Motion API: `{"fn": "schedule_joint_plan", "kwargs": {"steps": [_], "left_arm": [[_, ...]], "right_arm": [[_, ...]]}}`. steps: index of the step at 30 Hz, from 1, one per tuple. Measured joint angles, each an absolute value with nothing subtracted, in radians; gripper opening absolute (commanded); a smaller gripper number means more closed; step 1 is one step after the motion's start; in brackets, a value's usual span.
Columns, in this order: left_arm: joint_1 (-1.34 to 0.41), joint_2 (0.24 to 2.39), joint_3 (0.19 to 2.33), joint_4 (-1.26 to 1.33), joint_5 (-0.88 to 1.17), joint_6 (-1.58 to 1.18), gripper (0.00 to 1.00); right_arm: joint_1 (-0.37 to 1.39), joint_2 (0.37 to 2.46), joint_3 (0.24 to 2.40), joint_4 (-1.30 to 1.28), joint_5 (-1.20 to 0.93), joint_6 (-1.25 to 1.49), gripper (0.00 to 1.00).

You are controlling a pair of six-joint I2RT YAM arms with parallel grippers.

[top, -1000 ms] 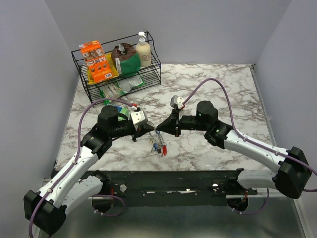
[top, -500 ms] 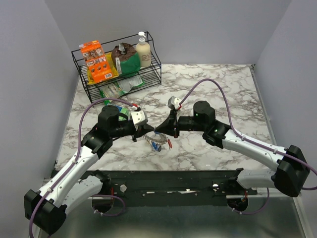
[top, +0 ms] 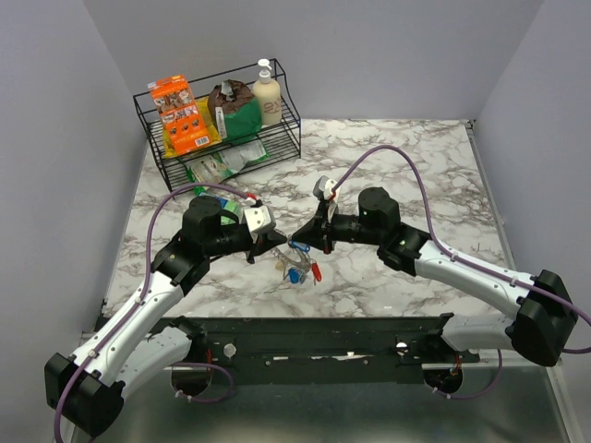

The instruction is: Put the keys on the keyring

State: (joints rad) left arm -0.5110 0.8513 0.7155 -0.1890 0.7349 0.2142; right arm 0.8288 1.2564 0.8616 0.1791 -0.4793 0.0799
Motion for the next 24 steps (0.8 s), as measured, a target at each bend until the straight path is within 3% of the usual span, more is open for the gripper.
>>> {"fn": "schedule_joint_plan", "kwargs": {"steps": [24], "left_arm": [[-0.511, 0.832, 0.710, -0.178, 0.748, 0.216, 0.00]], "right_arm": [[0.830, 1.256, 0.863, 0.175, -0.461, 0.087, 0.00]]}}
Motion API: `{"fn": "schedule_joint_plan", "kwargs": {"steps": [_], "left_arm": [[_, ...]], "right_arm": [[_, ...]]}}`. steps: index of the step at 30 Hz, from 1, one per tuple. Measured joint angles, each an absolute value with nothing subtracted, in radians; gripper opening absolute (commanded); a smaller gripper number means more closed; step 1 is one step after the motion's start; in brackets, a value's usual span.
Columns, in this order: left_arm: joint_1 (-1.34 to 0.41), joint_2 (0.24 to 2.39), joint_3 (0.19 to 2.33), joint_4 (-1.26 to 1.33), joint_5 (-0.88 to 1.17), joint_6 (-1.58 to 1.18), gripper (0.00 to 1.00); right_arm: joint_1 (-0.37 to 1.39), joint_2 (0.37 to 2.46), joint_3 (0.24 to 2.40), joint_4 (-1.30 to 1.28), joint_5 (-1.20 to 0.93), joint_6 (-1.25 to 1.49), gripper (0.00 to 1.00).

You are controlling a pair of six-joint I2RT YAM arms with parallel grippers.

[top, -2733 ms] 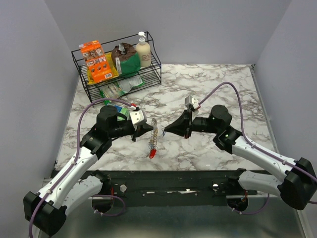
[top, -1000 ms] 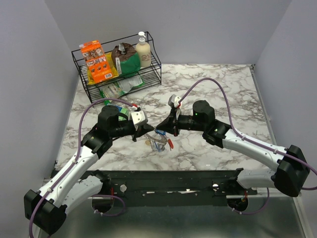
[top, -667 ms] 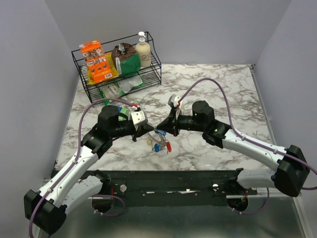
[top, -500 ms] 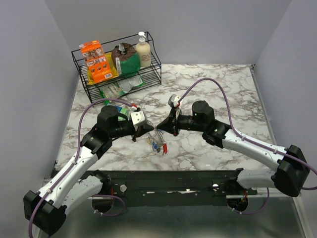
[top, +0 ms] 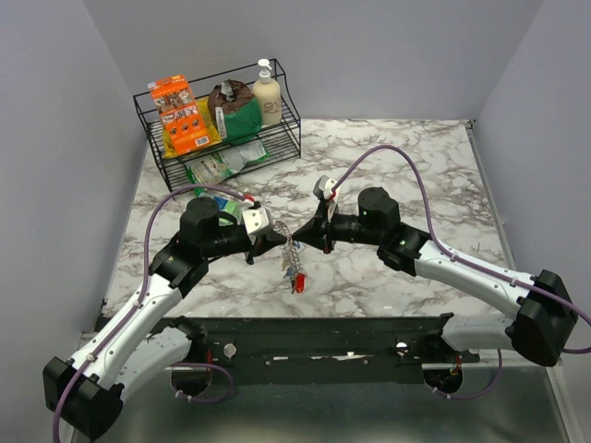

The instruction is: Put the keys on the keyring

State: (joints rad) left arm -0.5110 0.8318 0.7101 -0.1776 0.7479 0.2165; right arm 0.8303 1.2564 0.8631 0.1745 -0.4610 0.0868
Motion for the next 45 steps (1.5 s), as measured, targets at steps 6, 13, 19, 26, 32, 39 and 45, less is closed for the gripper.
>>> {"fn": "schedule_joint_plan", "kwargs": {"steps": [6, 13, 19, 26, 32, 39, 45], "left_arm": [[-0.511, 0.820, 0.697, -0.158, 0.757, 0.213, 0.00], [-0.511, 0.804, 0.671, -0.119, 0.776, 0.188, 0.00], [-0.511, 0.793, 0.660, -0.081, 0.787, 0.159, 0.00], [-0.526, 0.792, 0.658, -0.058, 0.790, 0.140, 0.00], [-0.542, 0.786, 0.658, -0.052, 0.790, 0.134, 0.00], [-0.554, 0.783, 0.658, -0.051, 0.790, 0.138, 0.00], [-0.559, 0.783, 0.662, -0.054, 0.797, 0.150, 0.00]], "right_arm": [[0.830, 1.256, 0.863, 0.174, -0.469, 0.084, 0.00], [0.830, 1.253, 0.863, 0.174, -0.483, 0.077, 0.00], [0.830, 1.231, 0.854, 0.174, -0.485, 0.076, 0.01], [0.830, 1.214, 0.847, 0.174, -0.486, 0.076, 0.18], [0.829, 1.185, 0.821, 0.173, -0.477, 0.064, 0.52], [0.828, 1.087, 0.771, 0.168, -0.437, 0.042, 0.80], [0.824, 0.970, 0.725, 0.178, -0.415, 0.025, 0.85]]}}
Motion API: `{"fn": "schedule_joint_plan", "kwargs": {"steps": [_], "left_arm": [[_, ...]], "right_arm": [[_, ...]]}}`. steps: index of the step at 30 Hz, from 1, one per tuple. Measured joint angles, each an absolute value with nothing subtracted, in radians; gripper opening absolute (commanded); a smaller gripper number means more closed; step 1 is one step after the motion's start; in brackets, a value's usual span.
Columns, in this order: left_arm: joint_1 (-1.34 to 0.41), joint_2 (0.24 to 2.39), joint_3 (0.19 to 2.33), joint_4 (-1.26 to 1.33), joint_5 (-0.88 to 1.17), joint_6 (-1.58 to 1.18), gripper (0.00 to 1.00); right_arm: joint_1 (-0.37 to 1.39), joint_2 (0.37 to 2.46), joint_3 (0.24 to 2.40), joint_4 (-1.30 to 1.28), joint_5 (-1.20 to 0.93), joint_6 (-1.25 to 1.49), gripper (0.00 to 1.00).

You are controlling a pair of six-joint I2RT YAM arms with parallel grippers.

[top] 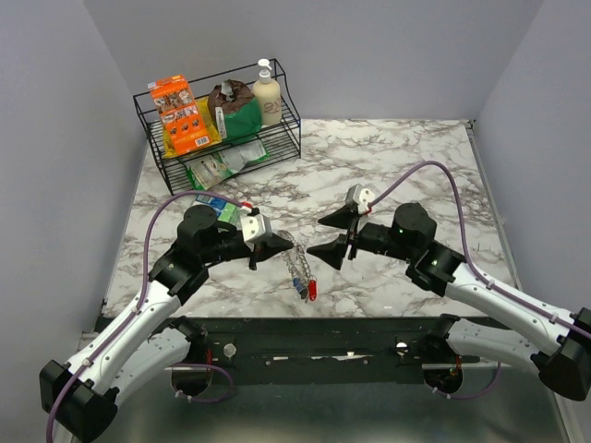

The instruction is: Put the keys on the keyring

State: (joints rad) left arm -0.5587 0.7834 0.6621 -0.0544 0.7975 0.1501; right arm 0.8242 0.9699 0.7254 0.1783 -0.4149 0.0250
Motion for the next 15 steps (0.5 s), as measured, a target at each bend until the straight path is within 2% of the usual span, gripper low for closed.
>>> {"fn": "schedule_joint_plan", "kwargs": {"steps": [4, 9, 15], "left_arm": [[-0.560, 0.783, 0.665, -0.054, 0.815, 0.158, 0.00], [-0.567, 0.778, 0.665, -0.049, 0.852, 0.160, 0.00], [-0.577, 0.768, 0.665, -0.006, 0.896, 0.136, 0.00]], "right_arm": [[0.813, 0.926, 0.698, 0.197, -0.429, 0.005, 0.86], [0.784, 0.888, 0.648, 0.250, -0.550, -0.009, 0.85], [0.770, 0.886, 0.640, 0.321, -0.719, 0.004, 0.77]]}}
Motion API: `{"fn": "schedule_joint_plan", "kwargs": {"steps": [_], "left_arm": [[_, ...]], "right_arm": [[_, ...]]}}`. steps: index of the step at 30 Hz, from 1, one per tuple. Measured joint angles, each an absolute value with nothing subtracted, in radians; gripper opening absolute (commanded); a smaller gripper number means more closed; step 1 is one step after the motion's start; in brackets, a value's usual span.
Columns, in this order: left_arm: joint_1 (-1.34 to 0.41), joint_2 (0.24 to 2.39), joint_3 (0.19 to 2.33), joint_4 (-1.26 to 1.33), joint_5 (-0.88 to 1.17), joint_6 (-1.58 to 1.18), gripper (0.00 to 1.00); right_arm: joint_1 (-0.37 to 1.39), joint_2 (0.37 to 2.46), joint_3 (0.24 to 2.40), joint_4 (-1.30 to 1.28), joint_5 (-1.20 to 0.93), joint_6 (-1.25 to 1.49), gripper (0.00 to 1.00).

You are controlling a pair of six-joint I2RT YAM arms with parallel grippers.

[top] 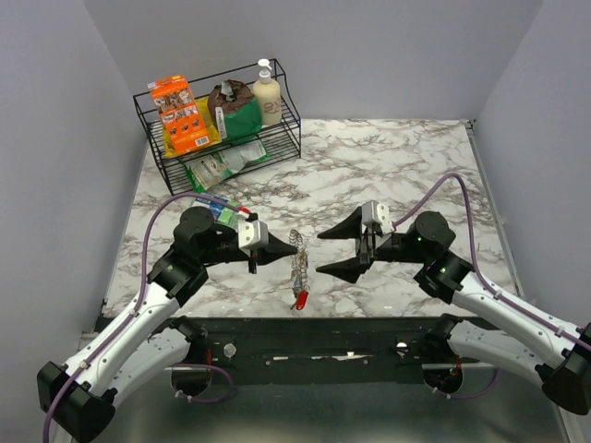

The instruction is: Put the keys on the keyring

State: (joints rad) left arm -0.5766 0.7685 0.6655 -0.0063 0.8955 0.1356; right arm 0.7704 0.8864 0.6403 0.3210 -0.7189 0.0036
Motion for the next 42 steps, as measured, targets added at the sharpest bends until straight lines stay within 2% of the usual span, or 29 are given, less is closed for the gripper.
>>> {"fn": "schedule_joint_plan", "kwargs": {"steps": [4, 8, 15, 25, 28, 29, 31, 32, 35, 38, 42], "left_arm": [[-0.588, 0.765, 0.665, 0.038, 0.910, 0.110, 0.00], [-0.605, 0.765, 0.665, 0.077, 0.910, 0.087, 0.00], [-0.627, 0.768, 0.665, 0.100, 0.910, 0.078, 0.00], [-0.644, 0.770, 0.665, 0.112, 0.909, 0.076, 0.00], [-0.649, 0.771, 0.665, 0.113, 0.909, 0.073, 0.00], [-0.650, 0.771, 0.665, 0.114, 0.909, 0.072, 0.00], [-0.656, 0.772, 0.665, 0.118, 0.909, 0.068, 0.00], [-0.657, 0.772, 0.665, 0.121, 0.909, 0.066, 0.00], [-0.661, 0.773, 0.665, 0.126, 0.908, 0.062, 0.00], [-0.661, 0.776, 0.665, 0.126, 0.905, 0.058, 0.00], [-0.661, 0.778, 0.665, 0.124, 0.901, 0.057, 0.00]], "right_arm": [[0.770, 0.916, 0.646, 0.373, -0.814, 0.038, 0.69], [0.770, 0.970, 0.654, 0.418, -0.866, 0.083, 0.67], [0.770, 0.987, 0.653, 0.484, -0.873, 0.147, 0.66], [0.770, 0.997, 0.653, 0.488, -0.872, 0.158, 0.56], [0.770, 1.010, 0.653, 0.490, -0.872, 0.162, 0.48], [0.770, 1.011, 0.653, 0.490, -0.872, 0.161, 0.39], [0.770, 1.015, 0.653, 0.494, -0.871, 0.163, 0.30], [0.770, 1.016, 0.653, 0.493, -0.870, 0.165, 0.19], [0.770, 1.021, 0.653, 0.493, -0.865, 0.170, 0.05], [0.770, 1.023, 0.653, 0.492, -0.863, 0.167, 0.00], [0.770, 1.023, 0.655, 0.479, -0.856, 0.161, 0.00]]}}
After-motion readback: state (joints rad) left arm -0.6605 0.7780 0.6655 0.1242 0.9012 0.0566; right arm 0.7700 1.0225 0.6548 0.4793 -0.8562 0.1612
